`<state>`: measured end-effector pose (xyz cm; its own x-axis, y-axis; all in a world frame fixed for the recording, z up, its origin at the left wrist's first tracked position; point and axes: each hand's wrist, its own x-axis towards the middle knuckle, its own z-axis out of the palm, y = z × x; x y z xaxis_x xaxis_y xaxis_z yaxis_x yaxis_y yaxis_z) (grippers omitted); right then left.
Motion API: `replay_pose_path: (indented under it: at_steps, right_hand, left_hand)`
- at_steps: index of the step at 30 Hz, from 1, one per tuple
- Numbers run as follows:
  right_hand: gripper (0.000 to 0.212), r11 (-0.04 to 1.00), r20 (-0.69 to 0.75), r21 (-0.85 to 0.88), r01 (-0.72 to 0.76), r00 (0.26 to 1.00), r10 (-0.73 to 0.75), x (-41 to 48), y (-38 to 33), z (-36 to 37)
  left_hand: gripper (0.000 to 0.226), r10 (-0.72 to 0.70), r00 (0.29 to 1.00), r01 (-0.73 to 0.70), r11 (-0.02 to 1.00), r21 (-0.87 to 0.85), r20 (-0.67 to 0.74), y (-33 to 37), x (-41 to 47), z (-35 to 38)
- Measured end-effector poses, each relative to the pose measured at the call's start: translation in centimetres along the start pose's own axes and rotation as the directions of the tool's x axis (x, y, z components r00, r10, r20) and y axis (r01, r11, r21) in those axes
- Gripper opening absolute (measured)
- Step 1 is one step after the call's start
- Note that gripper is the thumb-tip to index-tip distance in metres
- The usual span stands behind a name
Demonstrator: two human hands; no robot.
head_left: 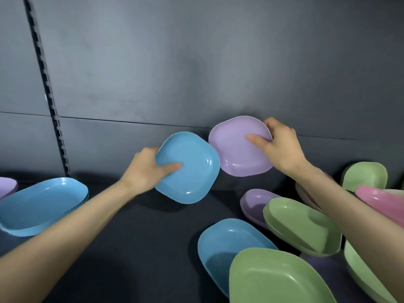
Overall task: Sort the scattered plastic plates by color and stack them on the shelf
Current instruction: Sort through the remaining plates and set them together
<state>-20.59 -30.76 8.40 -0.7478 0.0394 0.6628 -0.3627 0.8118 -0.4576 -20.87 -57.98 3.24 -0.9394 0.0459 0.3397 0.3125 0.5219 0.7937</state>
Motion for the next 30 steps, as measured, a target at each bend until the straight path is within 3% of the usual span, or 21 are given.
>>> replay_pose_path:
  at_steps: [4,7,13,20,30]
  right_hand:
    - [0.025,0.990,-0.039,0.139,0.012,0.999,-0.007,-0.9,-2.8,0.2]
    - [0.025,0.981,-0.015,0.191,0.045,0.999,-0.043,-1.9,-5.1,1.2]
    - [0.015,0.985,0.162,0.143,0.097,0.980,-0.120,-4.5,-10.6,3.1]
    - [0.016,0.982,0.171,0.136,0.128,0.974,-0.151,-6.6,-19.5,5.4]
    - [0.019,0.984,0.158,0.167,-0.063,0.987,0.036,-13.3,-30.6,14.1]
  left_hand:
    - [0.013,0.013,0.974,-0.025,0.999,-0.048,-0.227,0.7,-3.3,-1.6]
    - [0.017,0.000,0.950,-0.025,0.997,-0.077,-0.311,0.3,-6.3,-3.3]
    - [0.017,-0.025,0.919,-0.048,0.983,-0.176,-0.392,-1.3,-11.0,-8.2]
    - [0.018,-0.006,0.893,-0.087,0.979,-0.185,-0.451,-4.4,-15.0,-16.5]
    - [0.016,-0.012,0.898,-0.001,1.000,-0.029,-0.439,-13.0,-19.3,-28.7]
